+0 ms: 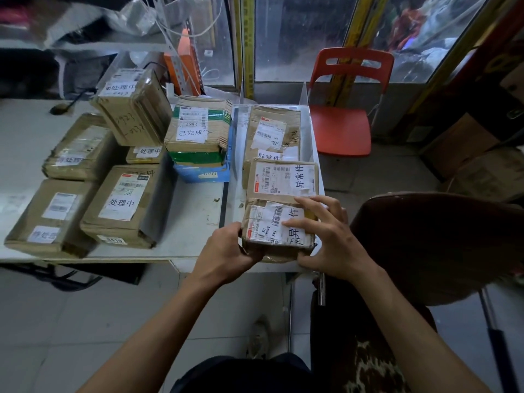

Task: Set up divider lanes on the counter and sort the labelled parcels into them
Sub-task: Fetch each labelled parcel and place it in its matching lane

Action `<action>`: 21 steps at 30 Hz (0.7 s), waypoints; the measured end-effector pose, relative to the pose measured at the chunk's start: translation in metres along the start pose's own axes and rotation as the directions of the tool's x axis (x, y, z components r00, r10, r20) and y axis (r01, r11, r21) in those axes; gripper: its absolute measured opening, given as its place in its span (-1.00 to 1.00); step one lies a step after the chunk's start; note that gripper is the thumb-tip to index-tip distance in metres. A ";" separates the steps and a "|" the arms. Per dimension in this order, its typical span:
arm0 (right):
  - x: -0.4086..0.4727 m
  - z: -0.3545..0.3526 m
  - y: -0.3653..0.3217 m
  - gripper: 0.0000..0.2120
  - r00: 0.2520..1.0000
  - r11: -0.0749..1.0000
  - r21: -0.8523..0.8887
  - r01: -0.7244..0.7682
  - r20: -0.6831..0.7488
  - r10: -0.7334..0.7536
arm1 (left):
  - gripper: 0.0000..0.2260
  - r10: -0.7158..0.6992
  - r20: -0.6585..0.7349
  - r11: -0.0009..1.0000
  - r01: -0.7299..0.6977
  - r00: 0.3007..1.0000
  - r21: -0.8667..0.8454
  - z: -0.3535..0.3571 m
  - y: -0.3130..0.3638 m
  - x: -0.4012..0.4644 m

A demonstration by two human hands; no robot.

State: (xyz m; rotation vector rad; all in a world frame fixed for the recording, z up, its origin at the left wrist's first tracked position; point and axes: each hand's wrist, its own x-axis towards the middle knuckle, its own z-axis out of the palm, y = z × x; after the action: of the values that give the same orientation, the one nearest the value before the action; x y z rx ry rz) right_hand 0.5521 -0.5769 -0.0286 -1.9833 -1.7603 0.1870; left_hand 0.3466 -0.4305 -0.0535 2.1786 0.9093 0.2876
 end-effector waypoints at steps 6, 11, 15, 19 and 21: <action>-0.004 0.010 -0.006 -0.32 0.998 0.998 -0.009 -0.062 0.000 0.062 | -0.47 -0.010 0.030 1.000 0.011 1.000 -0.020 -0.002 0.003 0.000; -0.006 0.014 -0.017 -0.31 0.993 0.995 -0.008 -0.100 -0.058 0.100 | -0.45 -0.031 -0.001 0.993 0.031 1.000 -0.110 -0.005 0.010 -0.006; -0.004 0.016 -0.033 -0.32 0.988 0.994 -0.034 -0.107 -0.120 0.102 | -0.44 -0.032 0.026 0.990 0.036 0.999 -0.134 -0.006 0.008 -0.013; -0.004 0.023 -0.042 -0.28 0.984 0.985 -0.109 -0.134 -0.130 0.120 | -0.43 -0.055 0.029 0.987 0.059 0.998 -0.146 -0.013 0.009 -0.020; -0.006 0.023 -0.046 -0.22 0.978 0.978 -0.124 -0.170 -0.147 0.151 | -0.41 -0.046 0.032 0.987 0.050 0.998 -0.153 -0.016 0.009 -0.022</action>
State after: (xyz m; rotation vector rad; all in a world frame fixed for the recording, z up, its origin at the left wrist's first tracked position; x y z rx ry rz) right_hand 0.5003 -0.5742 -0.0300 -2.1816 -1.5640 -0.0169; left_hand 0.3277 -0.4411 -0.0342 2.0115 0.8922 0.2927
